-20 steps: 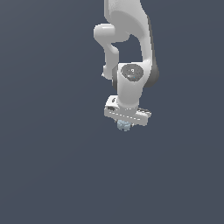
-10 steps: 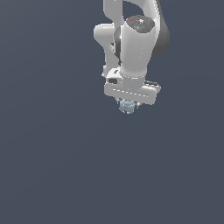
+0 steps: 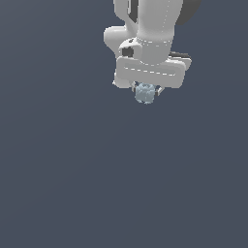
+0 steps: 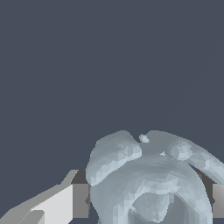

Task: Pick up the object and move it to a goal position.

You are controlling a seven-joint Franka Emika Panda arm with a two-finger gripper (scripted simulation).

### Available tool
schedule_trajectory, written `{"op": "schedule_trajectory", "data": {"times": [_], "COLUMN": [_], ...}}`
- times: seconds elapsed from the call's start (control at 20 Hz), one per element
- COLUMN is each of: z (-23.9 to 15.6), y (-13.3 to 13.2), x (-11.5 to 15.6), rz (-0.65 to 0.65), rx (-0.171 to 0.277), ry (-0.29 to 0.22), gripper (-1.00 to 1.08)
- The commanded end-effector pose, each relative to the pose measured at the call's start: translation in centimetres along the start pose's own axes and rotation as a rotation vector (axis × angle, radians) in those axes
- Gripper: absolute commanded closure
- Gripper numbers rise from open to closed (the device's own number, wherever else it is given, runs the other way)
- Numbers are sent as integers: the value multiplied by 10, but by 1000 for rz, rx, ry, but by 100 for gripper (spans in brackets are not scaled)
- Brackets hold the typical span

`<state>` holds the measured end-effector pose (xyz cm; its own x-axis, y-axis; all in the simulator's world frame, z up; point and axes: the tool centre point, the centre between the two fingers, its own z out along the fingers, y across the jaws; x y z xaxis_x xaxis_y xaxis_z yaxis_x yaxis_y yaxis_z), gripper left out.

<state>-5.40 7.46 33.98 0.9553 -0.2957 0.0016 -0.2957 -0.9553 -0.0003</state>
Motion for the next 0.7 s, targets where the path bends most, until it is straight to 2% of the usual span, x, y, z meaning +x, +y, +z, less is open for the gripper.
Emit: {"op": "schedule_trajectory", "data": {"times": [0.0,0.3,0.65], "z": [-18,-45,-51], "y": [0,-1,-2], "x": [-4,-8,-8], "rz": [0,0,0], "rx": [-1,-1,0], "ry": [-1,-1,-2], "gripper": [108,108,108]}}
